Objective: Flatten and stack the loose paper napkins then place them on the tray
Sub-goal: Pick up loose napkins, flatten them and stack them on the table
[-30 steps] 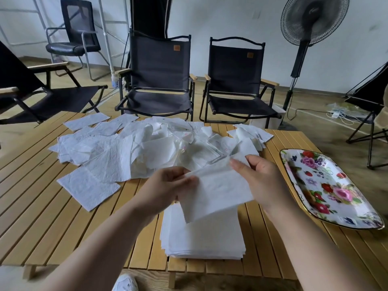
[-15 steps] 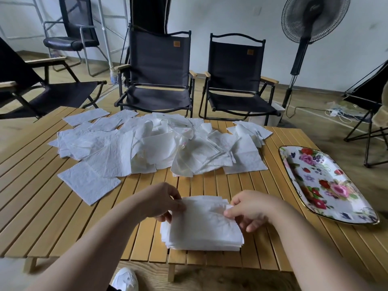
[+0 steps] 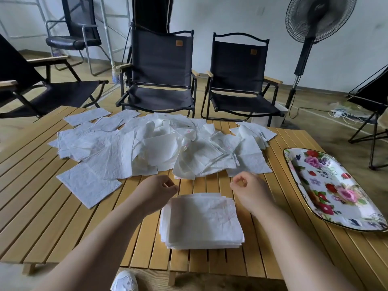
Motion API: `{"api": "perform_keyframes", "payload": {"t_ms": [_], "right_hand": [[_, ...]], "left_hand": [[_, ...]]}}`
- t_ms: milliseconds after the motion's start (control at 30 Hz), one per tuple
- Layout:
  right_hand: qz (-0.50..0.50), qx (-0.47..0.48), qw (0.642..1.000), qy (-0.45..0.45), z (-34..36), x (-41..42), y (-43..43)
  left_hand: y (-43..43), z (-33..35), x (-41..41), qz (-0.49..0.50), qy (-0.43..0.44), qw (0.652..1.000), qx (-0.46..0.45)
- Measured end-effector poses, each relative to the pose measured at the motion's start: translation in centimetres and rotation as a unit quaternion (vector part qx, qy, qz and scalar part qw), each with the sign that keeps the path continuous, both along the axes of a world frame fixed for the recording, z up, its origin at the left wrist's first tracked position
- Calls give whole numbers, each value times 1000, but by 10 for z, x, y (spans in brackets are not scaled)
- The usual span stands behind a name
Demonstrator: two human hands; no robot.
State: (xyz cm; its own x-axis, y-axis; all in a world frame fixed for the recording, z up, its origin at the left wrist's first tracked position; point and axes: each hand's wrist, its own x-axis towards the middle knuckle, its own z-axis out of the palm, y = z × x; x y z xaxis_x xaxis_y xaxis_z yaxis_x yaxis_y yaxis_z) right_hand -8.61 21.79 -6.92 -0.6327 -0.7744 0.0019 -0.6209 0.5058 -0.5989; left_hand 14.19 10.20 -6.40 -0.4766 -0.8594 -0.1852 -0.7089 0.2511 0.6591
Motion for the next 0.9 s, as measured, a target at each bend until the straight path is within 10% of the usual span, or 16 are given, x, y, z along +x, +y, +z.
{"api": "perform_keyframes", "payload": {"t_ms": [300,567,900], "right_hand": [[52,65,992,91,-29,-13,-49],[30,-211,966,149,-17,-15,-44],[166,-317,931,77,41,23,-7]], "left_hand": [[-14,-6,5,-13,-33,998,-44],[-20,-3,-3,-6,-11,998,-67],[-8,2,-7,-47,122,990,-58]]}}
